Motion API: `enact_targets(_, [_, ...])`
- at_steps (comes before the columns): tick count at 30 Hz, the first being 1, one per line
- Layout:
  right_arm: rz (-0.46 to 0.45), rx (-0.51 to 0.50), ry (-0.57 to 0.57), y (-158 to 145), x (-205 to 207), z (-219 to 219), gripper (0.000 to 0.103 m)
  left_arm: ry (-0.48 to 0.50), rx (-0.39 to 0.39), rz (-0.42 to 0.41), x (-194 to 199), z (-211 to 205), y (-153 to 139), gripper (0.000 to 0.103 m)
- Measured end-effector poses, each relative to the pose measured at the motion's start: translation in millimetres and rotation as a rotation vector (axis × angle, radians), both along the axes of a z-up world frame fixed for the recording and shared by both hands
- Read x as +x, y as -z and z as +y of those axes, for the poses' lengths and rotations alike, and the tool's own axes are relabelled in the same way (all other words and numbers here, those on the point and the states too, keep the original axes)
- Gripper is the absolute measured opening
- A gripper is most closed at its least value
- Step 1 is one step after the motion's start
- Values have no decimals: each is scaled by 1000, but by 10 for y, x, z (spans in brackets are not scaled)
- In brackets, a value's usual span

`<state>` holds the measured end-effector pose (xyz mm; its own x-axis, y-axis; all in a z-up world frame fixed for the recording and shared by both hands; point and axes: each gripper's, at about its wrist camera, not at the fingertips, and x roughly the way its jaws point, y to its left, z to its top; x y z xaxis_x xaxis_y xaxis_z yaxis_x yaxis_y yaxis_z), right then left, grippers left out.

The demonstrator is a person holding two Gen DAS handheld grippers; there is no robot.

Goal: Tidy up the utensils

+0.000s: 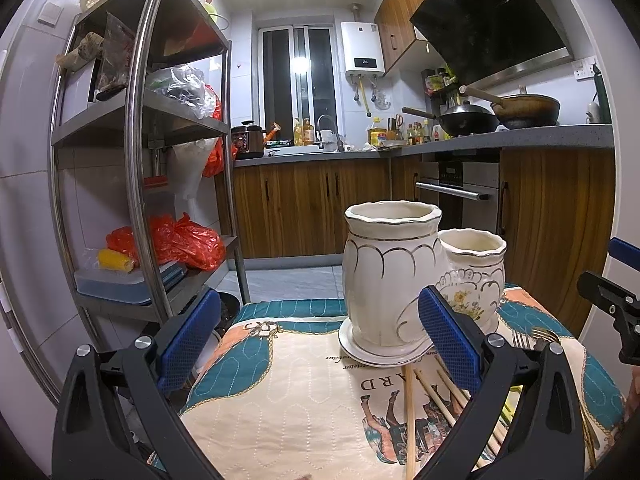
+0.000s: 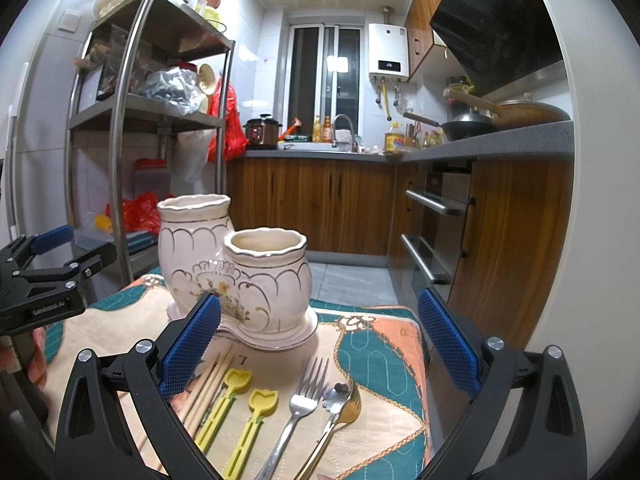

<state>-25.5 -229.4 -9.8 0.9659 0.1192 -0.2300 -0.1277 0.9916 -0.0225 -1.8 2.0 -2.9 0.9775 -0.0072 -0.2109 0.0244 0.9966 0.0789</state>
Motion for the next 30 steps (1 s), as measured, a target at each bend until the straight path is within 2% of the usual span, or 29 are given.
enact_targets(30, [3,1,0,-2,6,-8,98,5,-8,0,7,22,12,98])
